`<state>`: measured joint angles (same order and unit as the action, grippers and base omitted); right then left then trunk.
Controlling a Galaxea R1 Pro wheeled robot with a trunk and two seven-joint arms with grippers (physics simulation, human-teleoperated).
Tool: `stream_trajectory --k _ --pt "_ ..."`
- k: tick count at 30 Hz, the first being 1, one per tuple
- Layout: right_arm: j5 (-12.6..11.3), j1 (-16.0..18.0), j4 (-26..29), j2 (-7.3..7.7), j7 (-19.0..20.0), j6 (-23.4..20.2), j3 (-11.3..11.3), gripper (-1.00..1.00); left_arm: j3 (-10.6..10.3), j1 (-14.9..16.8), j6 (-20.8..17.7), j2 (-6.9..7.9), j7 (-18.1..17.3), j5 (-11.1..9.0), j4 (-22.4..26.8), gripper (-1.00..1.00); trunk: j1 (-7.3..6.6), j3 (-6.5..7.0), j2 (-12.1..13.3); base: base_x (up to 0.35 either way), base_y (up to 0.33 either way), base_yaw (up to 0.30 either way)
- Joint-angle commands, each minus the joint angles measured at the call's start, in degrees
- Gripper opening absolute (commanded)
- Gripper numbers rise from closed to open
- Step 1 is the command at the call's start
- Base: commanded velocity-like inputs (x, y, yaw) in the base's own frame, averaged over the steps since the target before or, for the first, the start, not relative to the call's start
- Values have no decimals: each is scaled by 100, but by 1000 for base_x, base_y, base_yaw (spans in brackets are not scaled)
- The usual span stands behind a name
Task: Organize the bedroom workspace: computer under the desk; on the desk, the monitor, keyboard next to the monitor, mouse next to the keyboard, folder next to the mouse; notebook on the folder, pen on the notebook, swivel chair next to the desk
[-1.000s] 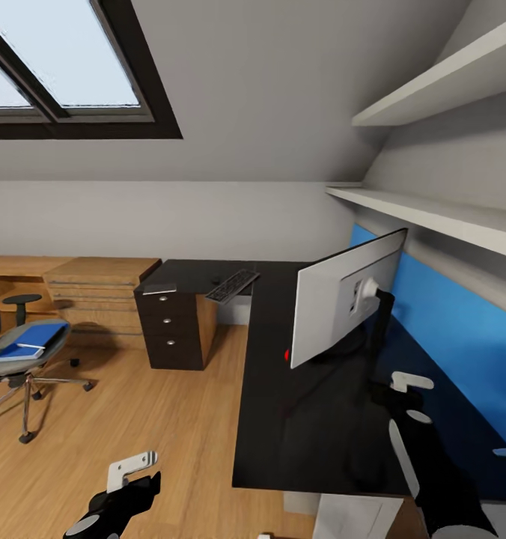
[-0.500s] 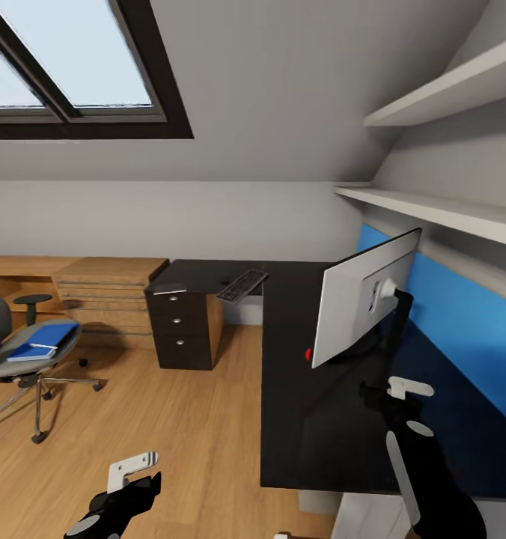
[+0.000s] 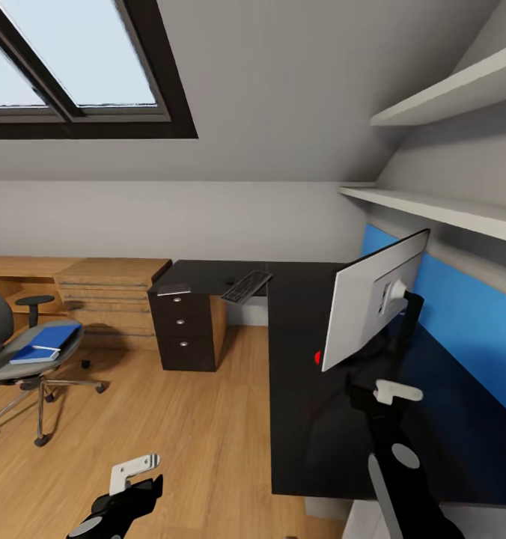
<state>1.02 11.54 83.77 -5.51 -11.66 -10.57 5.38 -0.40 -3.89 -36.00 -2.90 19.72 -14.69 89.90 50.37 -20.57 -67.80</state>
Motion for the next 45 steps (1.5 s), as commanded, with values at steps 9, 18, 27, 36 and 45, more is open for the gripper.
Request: stream_trajectory --k 9,18,27,36,45 --pt "231 -20 -51 13 -432 610 -20 100 -4 2 -5 -1 51 -60 -64 100 1 -5 -4 9 9 0" --pt "725 -21 -124 -3 -496 739 -28 100 -10 2 2 -7 49 -60 -72 100 1 -5 -4 132 95 0" --pt "790 -104 -89 -11 -889 926 -137 100 -13 2 5 -8 49 -60 -101 100 1 -5 -4 143 128 0" --pt "808 -143 -110 -6 -1114 1040 -318 100 -13 2 5 -9 57 -60 -112 100 1 -5 -4 87 122 0" --pt "812 -144 -121 -3 -1177 1048 -327 100 -18 2 5 -9 44 -62 -121 100 1 -5 -4 49 75 0"
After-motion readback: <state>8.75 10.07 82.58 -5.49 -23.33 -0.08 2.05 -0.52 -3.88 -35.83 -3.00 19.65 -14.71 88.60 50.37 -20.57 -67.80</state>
